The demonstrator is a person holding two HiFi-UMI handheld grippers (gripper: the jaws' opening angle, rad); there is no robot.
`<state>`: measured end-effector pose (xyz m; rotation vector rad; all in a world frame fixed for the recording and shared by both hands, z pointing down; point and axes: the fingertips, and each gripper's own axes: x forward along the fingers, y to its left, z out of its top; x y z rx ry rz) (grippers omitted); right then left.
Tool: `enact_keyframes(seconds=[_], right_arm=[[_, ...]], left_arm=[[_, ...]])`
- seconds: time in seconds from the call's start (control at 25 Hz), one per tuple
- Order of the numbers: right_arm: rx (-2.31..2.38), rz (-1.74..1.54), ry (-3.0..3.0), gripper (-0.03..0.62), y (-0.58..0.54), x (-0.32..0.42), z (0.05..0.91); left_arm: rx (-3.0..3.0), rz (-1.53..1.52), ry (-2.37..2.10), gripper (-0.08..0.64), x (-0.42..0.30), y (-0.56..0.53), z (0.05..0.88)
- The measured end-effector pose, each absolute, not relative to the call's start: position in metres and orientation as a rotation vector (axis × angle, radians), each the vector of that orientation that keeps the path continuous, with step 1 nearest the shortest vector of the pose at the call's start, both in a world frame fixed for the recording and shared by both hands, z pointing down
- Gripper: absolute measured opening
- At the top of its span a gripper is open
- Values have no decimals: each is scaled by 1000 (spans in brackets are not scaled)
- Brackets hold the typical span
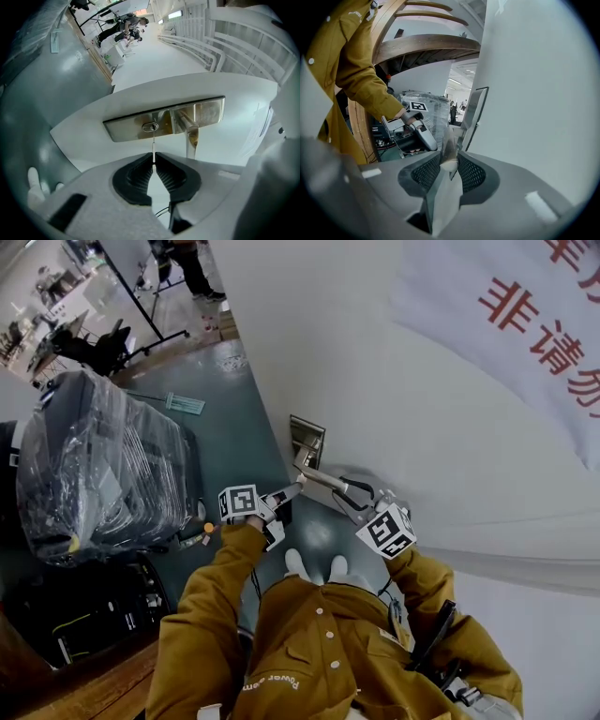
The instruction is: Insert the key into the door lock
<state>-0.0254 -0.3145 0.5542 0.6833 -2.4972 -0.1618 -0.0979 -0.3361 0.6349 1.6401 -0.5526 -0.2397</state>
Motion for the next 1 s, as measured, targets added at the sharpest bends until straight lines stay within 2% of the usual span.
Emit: enact_keyframes(seconds=[1.0], right_arm=[[713,-146,-2479,124,-316,-24,554]], left_arm=[[1629,-269,-477,25,-101,-339,633]])
